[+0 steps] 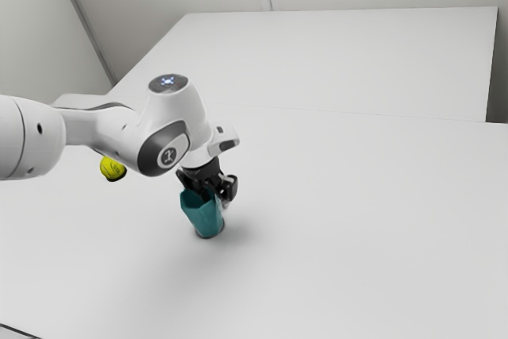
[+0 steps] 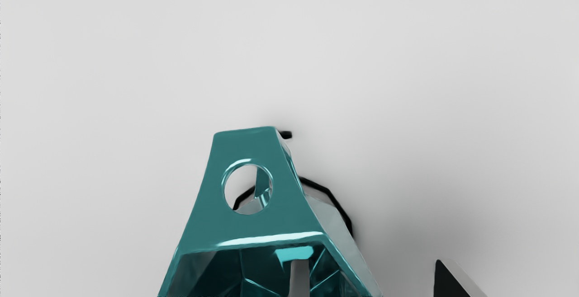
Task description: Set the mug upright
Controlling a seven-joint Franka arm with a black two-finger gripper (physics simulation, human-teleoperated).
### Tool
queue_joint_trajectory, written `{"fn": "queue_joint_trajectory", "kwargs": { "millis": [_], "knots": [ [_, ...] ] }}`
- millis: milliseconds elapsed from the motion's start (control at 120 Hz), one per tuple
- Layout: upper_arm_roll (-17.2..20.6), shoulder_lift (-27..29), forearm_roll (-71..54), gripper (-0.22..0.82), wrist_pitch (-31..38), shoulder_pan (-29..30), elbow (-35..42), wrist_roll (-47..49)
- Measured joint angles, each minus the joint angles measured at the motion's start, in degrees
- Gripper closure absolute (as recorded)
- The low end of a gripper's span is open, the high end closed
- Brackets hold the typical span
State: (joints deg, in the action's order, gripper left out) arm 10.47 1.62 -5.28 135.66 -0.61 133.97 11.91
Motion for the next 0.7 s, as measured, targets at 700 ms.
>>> {"fn": "queue_joint_trajectory", "kwargs": {
  "millis": [700],
  "knots": [
    [0.43,-1.11,0.84,0.02,-13.90,-0.71,-17.36,-0.95]
  ]
}}
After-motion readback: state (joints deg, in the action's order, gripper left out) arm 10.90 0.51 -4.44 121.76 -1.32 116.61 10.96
